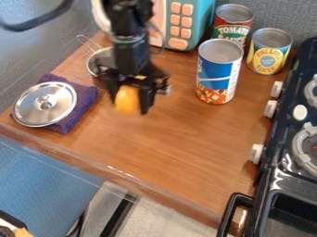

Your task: Put the yellow pumpkin between silver pot and tomato can

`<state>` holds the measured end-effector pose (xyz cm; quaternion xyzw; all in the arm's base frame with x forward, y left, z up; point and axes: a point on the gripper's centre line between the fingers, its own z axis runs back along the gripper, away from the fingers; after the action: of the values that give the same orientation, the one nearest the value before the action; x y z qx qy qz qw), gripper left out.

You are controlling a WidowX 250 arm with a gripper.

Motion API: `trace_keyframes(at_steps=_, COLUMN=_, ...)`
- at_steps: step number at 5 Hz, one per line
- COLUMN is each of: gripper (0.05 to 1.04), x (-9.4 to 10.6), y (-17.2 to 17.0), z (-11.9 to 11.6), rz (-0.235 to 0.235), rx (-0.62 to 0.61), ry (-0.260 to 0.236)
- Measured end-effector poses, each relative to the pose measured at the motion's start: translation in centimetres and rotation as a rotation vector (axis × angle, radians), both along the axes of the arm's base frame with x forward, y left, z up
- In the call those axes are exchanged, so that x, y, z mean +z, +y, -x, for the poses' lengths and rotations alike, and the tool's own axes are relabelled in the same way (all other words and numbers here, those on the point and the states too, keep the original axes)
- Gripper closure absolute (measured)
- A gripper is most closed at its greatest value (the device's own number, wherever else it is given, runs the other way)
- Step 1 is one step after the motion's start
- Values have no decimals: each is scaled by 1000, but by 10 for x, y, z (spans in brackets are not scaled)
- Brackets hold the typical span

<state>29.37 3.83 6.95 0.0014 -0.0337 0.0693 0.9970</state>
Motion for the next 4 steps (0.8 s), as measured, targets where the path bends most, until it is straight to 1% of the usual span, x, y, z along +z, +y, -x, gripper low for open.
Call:
trace_keyframes(at_steps=1, gripper=468, x=-9, y=-1, z=-30, rz=26, rx=28, ry=3)
trace_keyframes(at_steps=2, gripper=468, x=-16, y=2, z=-61, rz=29, rx=56, ry=-12)
trace_keyframes(at_steps=3, gripper=468, x=-25, y=1, z=-77, rz=28, rx=64, ry=-6)
trace_keyframes(at_steps=4, gripper=468, x=-29, y=5, z=-84, rz=8, rx=62, ry=-9)
